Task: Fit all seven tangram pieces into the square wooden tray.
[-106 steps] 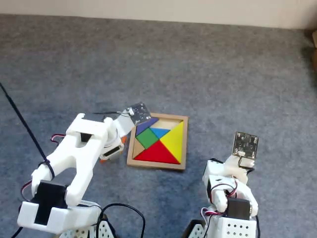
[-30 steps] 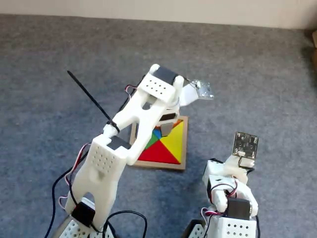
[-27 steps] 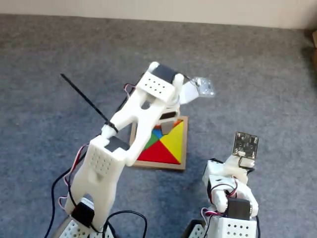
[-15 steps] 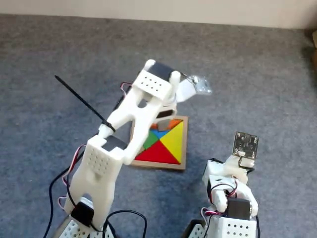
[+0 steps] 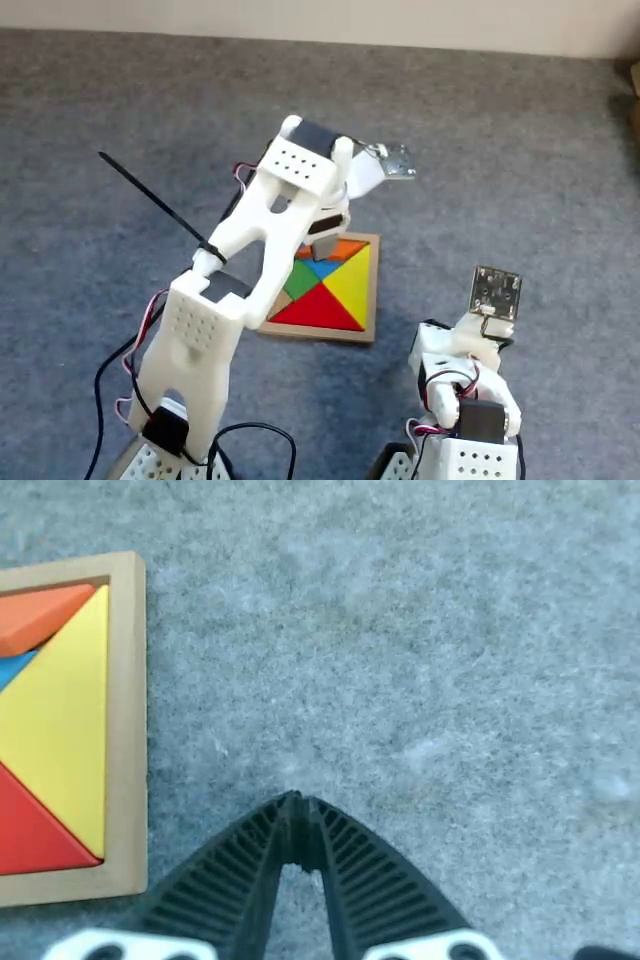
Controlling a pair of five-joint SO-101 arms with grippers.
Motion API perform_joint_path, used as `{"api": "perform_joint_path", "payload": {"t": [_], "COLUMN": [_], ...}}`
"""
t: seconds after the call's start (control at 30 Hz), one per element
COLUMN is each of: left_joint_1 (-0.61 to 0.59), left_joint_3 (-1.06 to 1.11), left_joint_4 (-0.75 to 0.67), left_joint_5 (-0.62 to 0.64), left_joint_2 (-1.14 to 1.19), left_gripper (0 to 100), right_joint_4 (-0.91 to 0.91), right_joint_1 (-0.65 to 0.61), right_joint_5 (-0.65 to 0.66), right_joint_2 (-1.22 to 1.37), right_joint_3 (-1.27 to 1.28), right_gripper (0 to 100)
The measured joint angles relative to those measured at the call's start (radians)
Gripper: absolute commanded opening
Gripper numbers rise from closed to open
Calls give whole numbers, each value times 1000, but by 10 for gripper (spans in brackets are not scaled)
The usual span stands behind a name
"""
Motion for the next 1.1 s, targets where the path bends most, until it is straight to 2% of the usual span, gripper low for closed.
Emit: {"api": "perform_joint_path", "payload": {"t": [0.27,0.43,0.63,1.1], "left_joint_1": [5,5,8,5], "left_joint_3": [0,0,-26,-101], "left_joint_4": [-68,-127,-130,18], "left_joint_5": [3,61,69,101], "left_joint_2": [86,104,106,23], "left_gripper": [179,181,182,178], "right_joint_4": [0,0,0,0], "right_joint_1": [0,0,0,0], "right_joint_5": [0,0,0,0], "right_joint_2": [0,0,0,0], "right_joint_3": [0,0,0,0], "right_gripper": [6,6,6,6]}}
